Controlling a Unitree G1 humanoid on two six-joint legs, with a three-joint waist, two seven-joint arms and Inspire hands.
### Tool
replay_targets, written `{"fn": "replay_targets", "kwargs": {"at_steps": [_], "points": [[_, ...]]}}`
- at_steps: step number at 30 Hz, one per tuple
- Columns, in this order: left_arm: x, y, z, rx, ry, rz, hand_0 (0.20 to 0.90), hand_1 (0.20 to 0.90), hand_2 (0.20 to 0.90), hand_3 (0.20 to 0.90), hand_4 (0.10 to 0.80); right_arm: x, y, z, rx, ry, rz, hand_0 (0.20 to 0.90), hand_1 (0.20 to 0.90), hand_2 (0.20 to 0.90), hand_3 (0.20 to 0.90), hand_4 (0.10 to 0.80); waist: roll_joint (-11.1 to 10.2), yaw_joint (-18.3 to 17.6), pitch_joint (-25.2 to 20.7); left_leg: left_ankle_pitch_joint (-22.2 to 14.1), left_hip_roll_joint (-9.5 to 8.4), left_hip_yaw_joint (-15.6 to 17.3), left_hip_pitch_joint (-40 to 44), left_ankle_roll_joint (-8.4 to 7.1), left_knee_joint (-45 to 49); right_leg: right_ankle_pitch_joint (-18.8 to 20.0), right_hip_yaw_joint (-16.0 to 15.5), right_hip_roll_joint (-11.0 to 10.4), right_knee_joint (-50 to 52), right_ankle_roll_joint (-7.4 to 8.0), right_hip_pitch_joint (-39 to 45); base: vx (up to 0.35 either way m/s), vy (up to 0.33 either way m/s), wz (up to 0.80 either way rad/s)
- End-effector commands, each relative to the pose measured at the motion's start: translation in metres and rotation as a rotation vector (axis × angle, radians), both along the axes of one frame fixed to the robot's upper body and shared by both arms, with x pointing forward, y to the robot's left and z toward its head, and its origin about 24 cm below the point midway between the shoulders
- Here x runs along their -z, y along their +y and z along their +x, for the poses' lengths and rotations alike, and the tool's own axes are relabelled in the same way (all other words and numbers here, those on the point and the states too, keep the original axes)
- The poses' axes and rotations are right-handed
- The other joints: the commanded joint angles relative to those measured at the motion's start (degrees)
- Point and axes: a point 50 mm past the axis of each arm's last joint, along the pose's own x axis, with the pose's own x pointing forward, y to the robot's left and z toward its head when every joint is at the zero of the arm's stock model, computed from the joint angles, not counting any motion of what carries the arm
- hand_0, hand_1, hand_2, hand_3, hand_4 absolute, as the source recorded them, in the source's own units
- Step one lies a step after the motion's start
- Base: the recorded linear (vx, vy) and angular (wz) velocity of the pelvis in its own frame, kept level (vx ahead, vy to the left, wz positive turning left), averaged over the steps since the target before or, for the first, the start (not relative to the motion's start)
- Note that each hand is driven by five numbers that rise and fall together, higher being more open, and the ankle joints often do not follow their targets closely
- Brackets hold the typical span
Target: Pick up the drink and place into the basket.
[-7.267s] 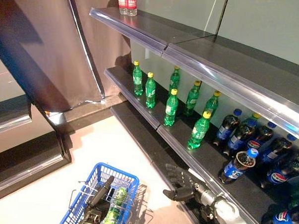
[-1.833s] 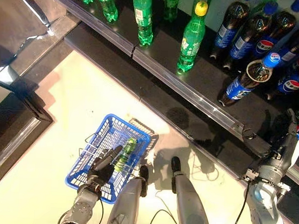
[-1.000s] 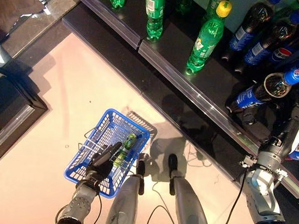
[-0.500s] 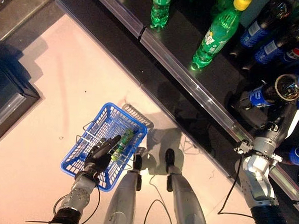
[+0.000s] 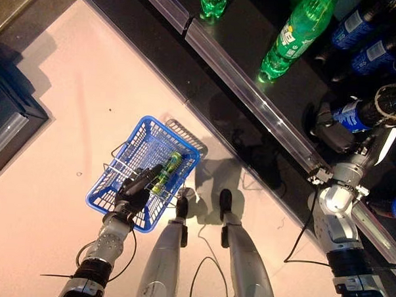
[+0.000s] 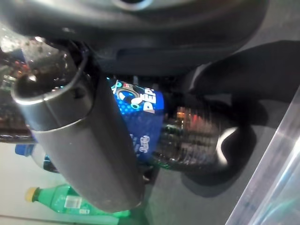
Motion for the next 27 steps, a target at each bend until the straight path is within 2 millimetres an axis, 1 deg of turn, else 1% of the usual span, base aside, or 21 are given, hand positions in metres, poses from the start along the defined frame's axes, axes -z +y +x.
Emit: {"fn": "replay_targets", "kwargs": {"at_steps": [1,3,4,5,6,7,10,14,21,23,27], "points": [[-0.063,0.024,0.017,-0.043,-0.329,0.049,0.3,0.3,0.3,0.2,0.1,-0.063,-0.018,-0.011,0.047,-0.306,-0.019,0.9,0.9,0.9,0.9,0.8,1.55,0.25,-0.82,1.32,-1.72,-4.12,-2.55,-0.47,0.23,-4.62,-1.42,1.36,3.47,2.32,2.4,-0.021,0.03,0.0],[-0.063,0.023,0.019,-0.043,-0.33,0.042,0.3,0.3,0.3,0.2,0.1,-0.068,-0.02,-0.01,0.044,-0.332,0.007,0.9,0.9,0.9,0.9,0.8,1.86,0.23,-0.82,1.25,-1.81,-4.0,-3.02,-0.4,0.62,-4.83,-1.48,1.2,4.04,2.16,1.78,-0.019,0.04,0.0],[-0.062,0.021,0.019,-0.043,-0.33,0.038,0.3,0.3,0.3,0.2,0.1,-0.07,-0.021,-0.01,0.041,-0.346,0.022,0.869,0.869,0.869,0.864,0.764,2.01,0.24,-0.82,1.22,-1.84,-3.95,-3.15,-0.39,0.73,-4.92,-1.47,1.15,4.24,2.1,1.56,-0.017,0.049,-0.01],[-0.062,0.02,0.019,-0.041,-0.331,0.035,0.3,0.3,0.3,0.2,0.1,-0.073,-0.022,-0.01,0.036,-0.373,0.044,0.479,0.479,0.479,0.409,0.309,2.23,0.24,-0.82,1.22,-1.91,-3.94,-3.35,-0.38,0.81,-5.03,-1.42,1.13,4.52,2.06,1.21,-0.015,0.043,-0.01],[-0.061,0.019,0.019,-0.042,-0.332,0.033,0.3,0.3,0.3,0.2,0.1,-0.075,-0.021,-0.01,0.033,-0.385,0.054,0.479,0.479,0.479,0.409,0.309,2.33,0.2,-0.82,1.19,-1.9,-3.88,-3.46,-0.37,0.88,-5.09,-1.39,1.12,4.71,2.02,1.0,-0.018,0.046,-0.01],[-0.06,0.018,0.019,-0.042,-0.333,0.029,0.3,0.3,0.3,0.2,0.1,-0.077,-0.021,-0.011,0.03,-0.403,0.068,0.3,0.3,0.3,0.2,0.1,2.49,0.17,-0.82,1.16,-1.92,-3.8,-3.68,-0.33,1.05,-5.22,-1.3,1.11,5.09,1.96,0.63,-0.015,0.04,-0.01],[-0.058,0.014,0.02,-0.041,-0.336,0.016,0.3,0.3,0.3,0.2,0.1,-0.081,-0.022,-0.011,0.024,-0.435,0.092,0.3,0.3,0.3,0.2,0.1,2.95,0.09,-0.82,1.2,-2.09,-3.63,-3.91,-0.22,1.23,-5.46,-1.14,1.03,5.82,1.82,-0.07,-0.014,0.054,-0.01],[-0.057,0.009,0.02,-0.039,-0.343,-0.001,0.3,0.3,0.3,0.2,0.1,-0.084,-0.019,-0.014,0.058,-0.46,0.063,0.3,0.3,0.3,0.2,0.1,3.45,-0.12,-0.82,1.38,-2.3,-3.37,-3.94,-0.07,1.11,-5.71,-0.93,0.88,6.57,1.55,-0.82,-0.014,0.058,-0.04],[-0.052,0.001,0.016,-0.043,-0.351,-0.026,0.3,0.3,0.3,0.2,0.1,-0.088,-0.012,-0.024,0.216,-0.483,-0.095,0.3,0.3,0.3,0.2,0.1,3.88,-0.66,-0.82,1.26,-2.75,-2.92,-3.73,0.41,1.43,-5.99,-0.39,0.63,8.16,1.28,-1.82,-0.015,0.05,0.0],[-0.05,-0.001,0.013,-0.05,-0.354,-0.034,0.3,0.3,0.3,0.2,0.1,-0.087,-0.01,-0.029,0.283,-0.483,-0.163,0.3,0.3,0.3,0.2,0.1,3.96,-0.98,-0.82,1.14,-2.87,-2.77,-3.68,0.62,1.69,-6.02,-0.12,0.54,8.69,1.21,-2.15,-0.006,0.064,0.03],[-0.046,-0.003,0.008,-0.058,-0.354,-0.043,0.3,0.3,0.3,0.2,0.1,-0.083,-0.01,-0.035,0.351,-0.485,-0.224,0.3,0.3,0.3,0.2,0.1,4.01,-1.46,-0.82,0.94,-3.11,-2.61,-3.5,0.84,2.1,-6.02,0.3,0.55,9.16,1.11,-2.27,-0.005,0.048,0.01]]}}
